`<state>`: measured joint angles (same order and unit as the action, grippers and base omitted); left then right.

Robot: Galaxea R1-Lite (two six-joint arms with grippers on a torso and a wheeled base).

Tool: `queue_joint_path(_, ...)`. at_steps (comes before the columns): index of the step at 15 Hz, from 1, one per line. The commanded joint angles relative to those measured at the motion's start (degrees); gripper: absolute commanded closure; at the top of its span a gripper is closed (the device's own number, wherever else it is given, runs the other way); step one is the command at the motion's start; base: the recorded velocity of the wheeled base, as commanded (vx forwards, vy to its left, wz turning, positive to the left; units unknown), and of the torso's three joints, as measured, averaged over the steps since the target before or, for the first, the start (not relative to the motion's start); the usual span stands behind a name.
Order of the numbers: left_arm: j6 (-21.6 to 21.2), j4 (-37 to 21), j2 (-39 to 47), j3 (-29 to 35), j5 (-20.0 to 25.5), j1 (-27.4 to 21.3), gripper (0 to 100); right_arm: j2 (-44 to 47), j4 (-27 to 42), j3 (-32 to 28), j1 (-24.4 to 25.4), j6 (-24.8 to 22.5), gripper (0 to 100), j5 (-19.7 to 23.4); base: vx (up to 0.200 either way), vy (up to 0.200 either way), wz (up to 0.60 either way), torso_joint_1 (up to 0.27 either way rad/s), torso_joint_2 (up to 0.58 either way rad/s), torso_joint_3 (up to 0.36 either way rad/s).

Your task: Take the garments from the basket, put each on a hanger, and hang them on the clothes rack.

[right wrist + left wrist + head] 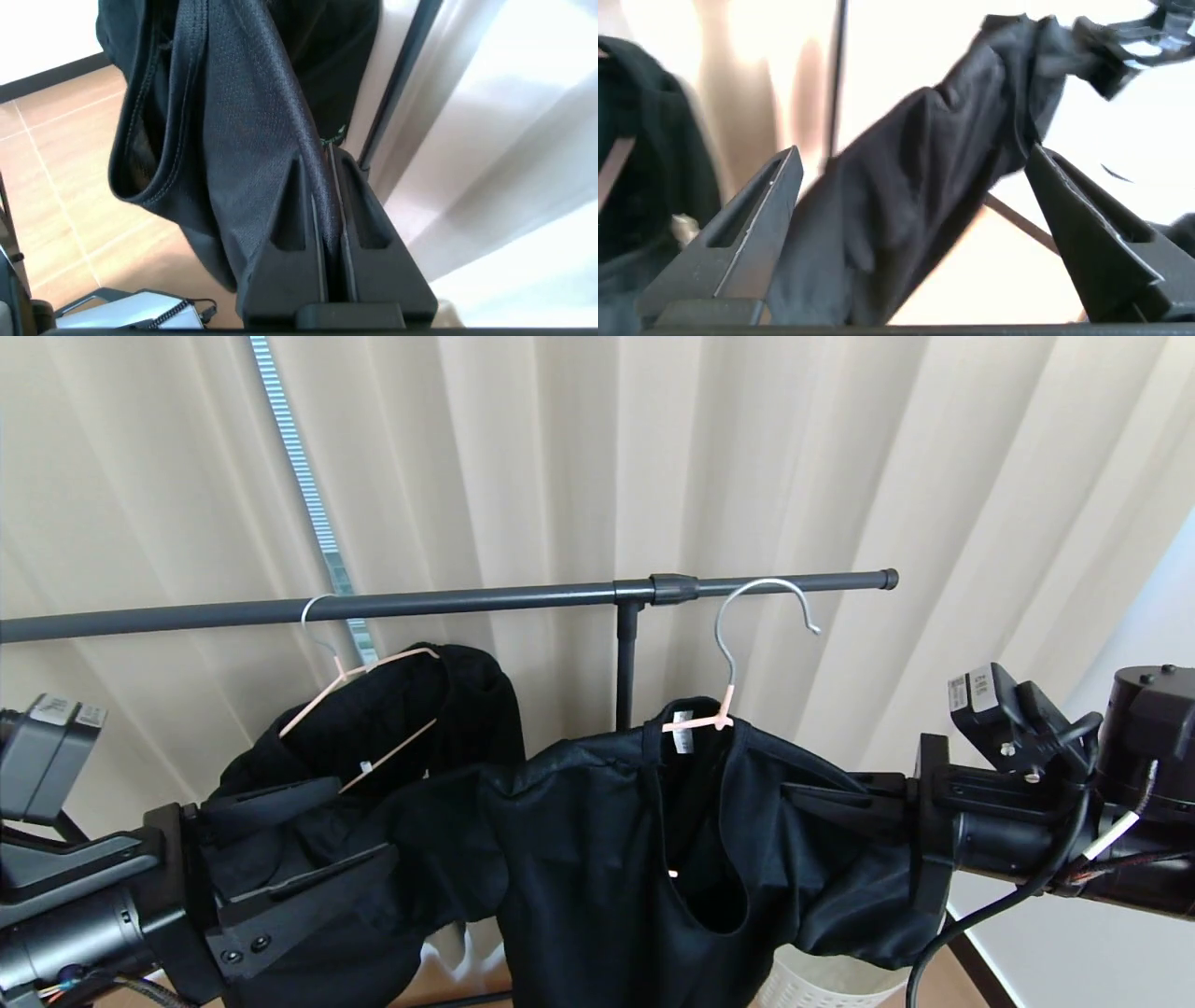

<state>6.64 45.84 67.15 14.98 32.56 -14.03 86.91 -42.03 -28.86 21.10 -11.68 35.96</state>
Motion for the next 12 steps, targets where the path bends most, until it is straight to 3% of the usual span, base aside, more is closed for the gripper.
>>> queue_joint_path(1,-0.1,0.1,3.5,-0.6,0.2,1.6,0,-0.1,0.0,-0.1,-2.7,0.1,100,3.8,0.0,0.0,0.0,0.0,0.0,0.0)
queue_joint_path(5,-0.6,0.3,5.3,-1.7,0.5,1.5,0,-0.2,-0.1,-0.5,-5.0,0.3,100,7.5,0.0,0.0,0.0,0.0,0.0,0.0)
queue_joint_path(10,-0.7,0.4,7.1,-2.2,0.5,1.3,0,-0.2,-0.1,-0.8,-5.2,0.3,100,7.5,0.0,0.0,0.0,0.0,0.0,0.0)
queue_joint_path(11,-0.6,0.4,7.1,-2.1,0.5,1.4,100,-0.2,-0.1,-0.8,-5.3,0.3,100,7.4,0.0,0.0,0.0,0.0,0.0,0.0)
queue_joint_path(12,-0.6,0.4,7.1,-1.9,0.5,1.4,100,-0.1,-0.1,-0.9,-5.3,0.3,100,7.4,0.0,0.0,0.0,0.0,0.0,0.0)
